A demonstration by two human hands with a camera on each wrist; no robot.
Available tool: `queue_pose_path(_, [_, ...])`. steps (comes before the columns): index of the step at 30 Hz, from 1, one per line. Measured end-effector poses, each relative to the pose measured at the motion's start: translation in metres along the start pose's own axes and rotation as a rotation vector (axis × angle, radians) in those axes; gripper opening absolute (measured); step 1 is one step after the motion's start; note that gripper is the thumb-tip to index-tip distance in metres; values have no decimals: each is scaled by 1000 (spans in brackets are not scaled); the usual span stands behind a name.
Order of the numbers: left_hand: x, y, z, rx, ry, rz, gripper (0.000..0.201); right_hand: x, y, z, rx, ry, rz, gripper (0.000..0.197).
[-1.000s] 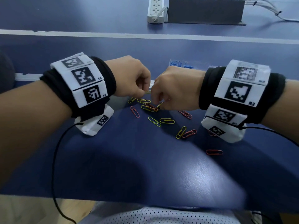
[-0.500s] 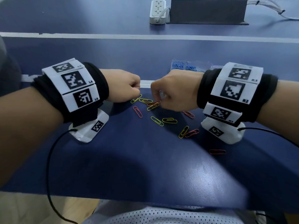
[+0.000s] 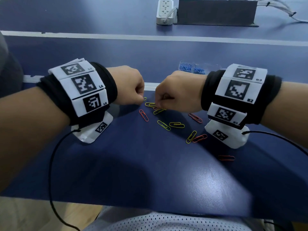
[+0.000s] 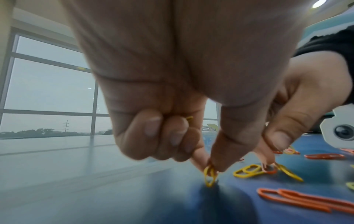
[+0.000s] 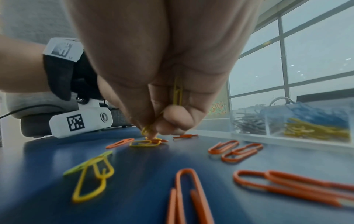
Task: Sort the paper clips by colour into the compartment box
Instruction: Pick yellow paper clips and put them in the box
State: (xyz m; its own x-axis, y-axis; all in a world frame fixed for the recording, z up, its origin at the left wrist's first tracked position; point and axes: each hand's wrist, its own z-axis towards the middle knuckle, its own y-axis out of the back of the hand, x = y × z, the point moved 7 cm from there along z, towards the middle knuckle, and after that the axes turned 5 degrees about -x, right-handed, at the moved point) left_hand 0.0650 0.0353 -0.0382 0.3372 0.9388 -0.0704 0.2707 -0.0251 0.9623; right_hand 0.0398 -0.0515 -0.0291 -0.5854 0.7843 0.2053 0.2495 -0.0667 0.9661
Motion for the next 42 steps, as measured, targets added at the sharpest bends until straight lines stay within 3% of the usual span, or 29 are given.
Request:
queue_pose_path(4, [4, 0, -2, 20, 49, -93, 15, -5, 0, -1, -3, -61, 143, 18])
queue_pose_path(9, [1, 3, -5, 63, 36, -286, 4, -11, -5, -1, 67, -118, 259, 23])
queue_pose_path(12, [-1, 1, -4, 81, 22, -333, 19, -10, -5, 1, 55, -88, 200, 33])
queue_pose_path(20, [-8, -6, -1, 80, 32, -178, 19, 11, -9, -2, 50, 113, -62, 26])
queue_pose_path(25, [-13, -3, 1, 12, -79, -70, 15, 9, -3, 2, 20, 163, -117, 22])
queue_pose_path(28, [-17, 1, 2, -21, -124, -51, 21, 1, -5, 2, 38, 122, -108, 19])
queue_pose_path(32, [-23, 2, 0, -6, -138, -19, 10, -10, -8, -1, 46, 46, -47, 14])
queue_pose_path(38, [-24, 1, -2, 2, -80, -53, 15, -39, 5, -12, 85, -166, 241, 14])
queue_pose_path(42, [-28, 1, -1, 57, -34, -177, 16, -57, 1, -21, 129, -336, 639, 22])
